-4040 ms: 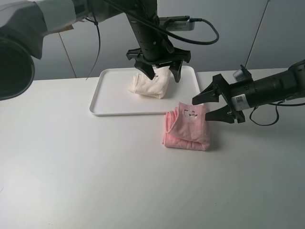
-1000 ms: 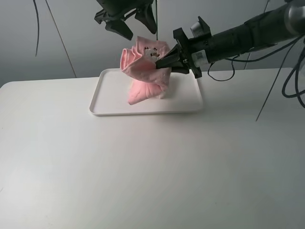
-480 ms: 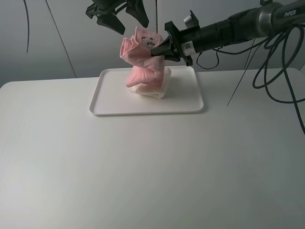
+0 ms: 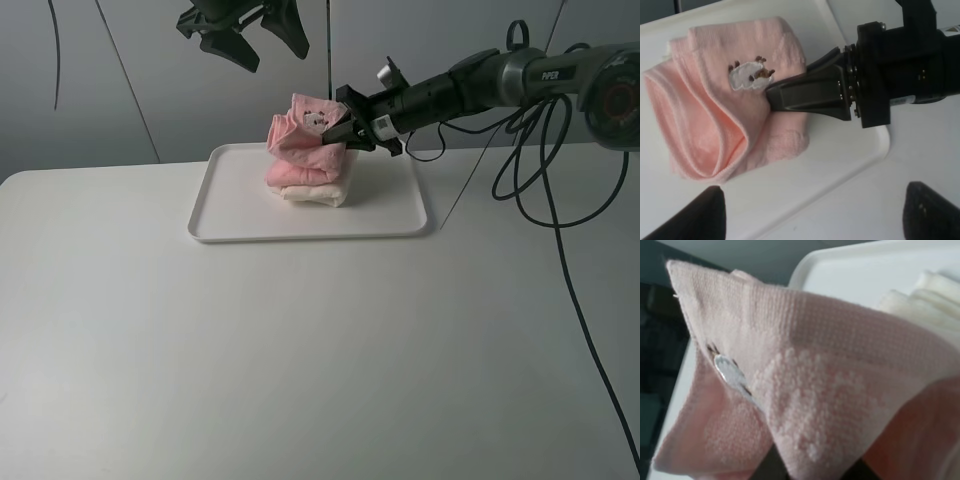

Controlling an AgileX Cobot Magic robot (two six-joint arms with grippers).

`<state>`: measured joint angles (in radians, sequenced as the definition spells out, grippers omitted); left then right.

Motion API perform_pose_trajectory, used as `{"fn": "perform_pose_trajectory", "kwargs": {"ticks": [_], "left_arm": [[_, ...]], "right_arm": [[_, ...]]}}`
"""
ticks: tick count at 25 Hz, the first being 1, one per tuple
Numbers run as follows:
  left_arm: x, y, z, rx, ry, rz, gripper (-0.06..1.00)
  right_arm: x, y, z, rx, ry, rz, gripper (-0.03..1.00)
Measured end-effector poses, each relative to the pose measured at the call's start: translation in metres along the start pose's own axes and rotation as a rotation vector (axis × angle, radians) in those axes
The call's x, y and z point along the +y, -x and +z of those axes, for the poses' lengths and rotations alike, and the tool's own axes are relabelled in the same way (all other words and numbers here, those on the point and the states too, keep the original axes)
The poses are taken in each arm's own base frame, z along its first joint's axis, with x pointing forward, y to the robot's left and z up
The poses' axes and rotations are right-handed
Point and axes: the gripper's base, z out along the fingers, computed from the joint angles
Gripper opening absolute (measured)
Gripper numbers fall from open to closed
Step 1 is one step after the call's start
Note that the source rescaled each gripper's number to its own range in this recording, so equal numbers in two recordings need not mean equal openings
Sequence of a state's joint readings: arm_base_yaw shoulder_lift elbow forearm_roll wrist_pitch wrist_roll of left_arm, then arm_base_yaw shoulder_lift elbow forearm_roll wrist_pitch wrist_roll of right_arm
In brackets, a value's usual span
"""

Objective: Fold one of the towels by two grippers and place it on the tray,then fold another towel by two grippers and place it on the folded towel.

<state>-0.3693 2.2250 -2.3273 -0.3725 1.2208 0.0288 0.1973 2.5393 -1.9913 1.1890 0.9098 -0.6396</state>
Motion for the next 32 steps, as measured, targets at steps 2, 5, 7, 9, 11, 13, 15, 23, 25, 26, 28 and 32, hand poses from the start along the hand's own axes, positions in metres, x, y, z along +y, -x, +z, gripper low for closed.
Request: {"fn": "perform_pose_trajectory", "kwargs": {"ticks": [2,5,7,9,11,13,15,23,25,26,28,32], "left_arm": [[0.0,0.0,0.0,0.0,0.0,0.0,0.92],[0.0,0.0,0.0,0.0,0.0,0.002,0.92],[0.0,0.0,0.0,0.0,0.0,0.002,0.92],[0.0,0.0,0.0,0.0,0.0,0.002,0.92],[0.0,0.0,0.0,0.0,0.0,0.002,0.92],[0.0,0.0,0.0,0.0,0.0,0.002,0.92],[0.0,0.0,0.0,0.0,0.0,0.002,0.92],[0.0,0.0,0.0,0.0,-0.002,0.001,0.92],[0.0,0.0,0.0,0.0,-0.004,0.001,0.92],[0.0,0.0,0.0,0.0,-0.002,0.001,0.92],[-0.001,0.001,-0.004,-0.007,0.008,0.022,0.92],[-0.004,0.002,-0.018,-0.032,0.029,0.068,0.92]], "right_arm": [[-0.005,-0.001,0.0,0.017,-0.057,-0.008,0.13],[-0.01,-0.003,0.0,0.04,-0.107,-0.032,0.13],[-0.011,-0.003,0.0,0.044,-0.117,-0.035,0.13],[-0.011,-0.003,0.0,0.038,-0.127,-0.034,0.16],[-0.009,-0.004,0.004,0.032,-0.146,-0.048,0.35],[-0.006,-0.005,0.008,0.028,-0.152,-0.056,0.68],[-0.001,-0.007,0.014,0.03,-0.149,-0.064,0.89],[0.019,-0.001,0.0,0.048,-0.171,-0.15,1.0],[0.034,0.005,-0.014,0.044,-0.197,-0.209,1.0],[0.043,0.009,-0.023,0.041,-0.216,-0.244,1.0],[0.06,0.016,-0.041,0.031,-0.267,-0.31,1.0],[0.086,0.026,-0.08,0.025,-0.42,-0.447,1.0]]}}
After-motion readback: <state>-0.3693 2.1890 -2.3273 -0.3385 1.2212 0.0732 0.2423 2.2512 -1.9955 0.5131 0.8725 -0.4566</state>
